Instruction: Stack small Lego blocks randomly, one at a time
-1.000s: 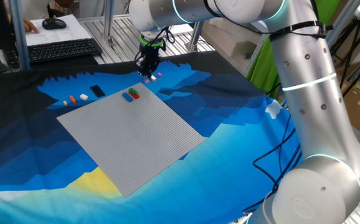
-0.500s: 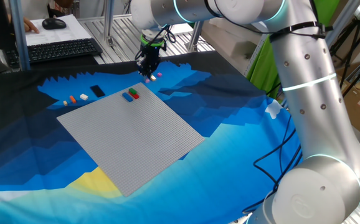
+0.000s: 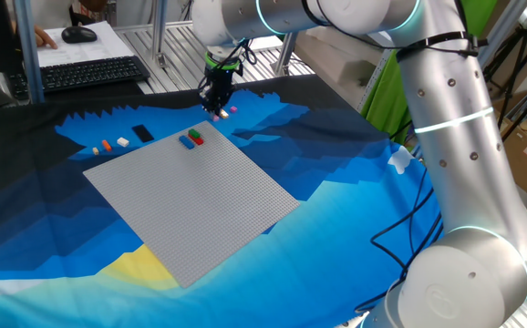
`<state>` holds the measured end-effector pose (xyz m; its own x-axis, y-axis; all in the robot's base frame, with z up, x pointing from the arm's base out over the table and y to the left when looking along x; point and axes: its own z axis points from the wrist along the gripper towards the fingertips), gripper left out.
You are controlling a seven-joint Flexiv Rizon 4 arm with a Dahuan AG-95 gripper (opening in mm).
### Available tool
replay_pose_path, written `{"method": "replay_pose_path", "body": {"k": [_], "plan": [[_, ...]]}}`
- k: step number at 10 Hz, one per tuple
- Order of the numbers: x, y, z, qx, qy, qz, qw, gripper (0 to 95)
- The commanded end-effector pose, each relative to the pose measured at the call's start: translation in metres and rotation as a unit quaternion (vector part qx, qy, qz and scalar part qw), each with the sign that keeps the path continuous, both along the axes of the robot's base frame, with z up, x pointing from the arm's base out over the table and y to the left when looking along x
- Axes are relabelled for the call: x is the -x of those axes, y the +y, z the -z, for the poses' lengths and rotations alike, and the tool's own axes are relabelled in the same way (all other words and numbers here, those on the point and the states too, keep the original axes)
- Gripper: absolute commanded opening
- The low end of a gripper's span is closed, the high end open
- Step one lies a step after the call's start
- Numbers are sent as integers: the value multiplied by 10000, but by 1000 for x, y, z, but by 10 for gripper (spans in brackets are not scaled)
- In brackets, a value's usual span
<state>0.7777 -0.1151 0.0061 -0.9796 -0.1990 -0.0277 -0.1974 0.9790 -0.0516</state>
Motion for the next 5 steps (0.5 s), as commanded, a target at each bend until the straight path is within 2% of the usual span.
{"method": "replay_pose_path", "body": {"k": [1, 2, 4, 5], "plan": [[0, 0, -1, 0, 20, -43, 10000, 0], [0, 0, -2, -23, 28, -79, 10000, 0], [0, 8, -12, -266, 76, -70, 9996, 0], [0, 19, -23, -293, 141, -82, 9994, 0]]}}
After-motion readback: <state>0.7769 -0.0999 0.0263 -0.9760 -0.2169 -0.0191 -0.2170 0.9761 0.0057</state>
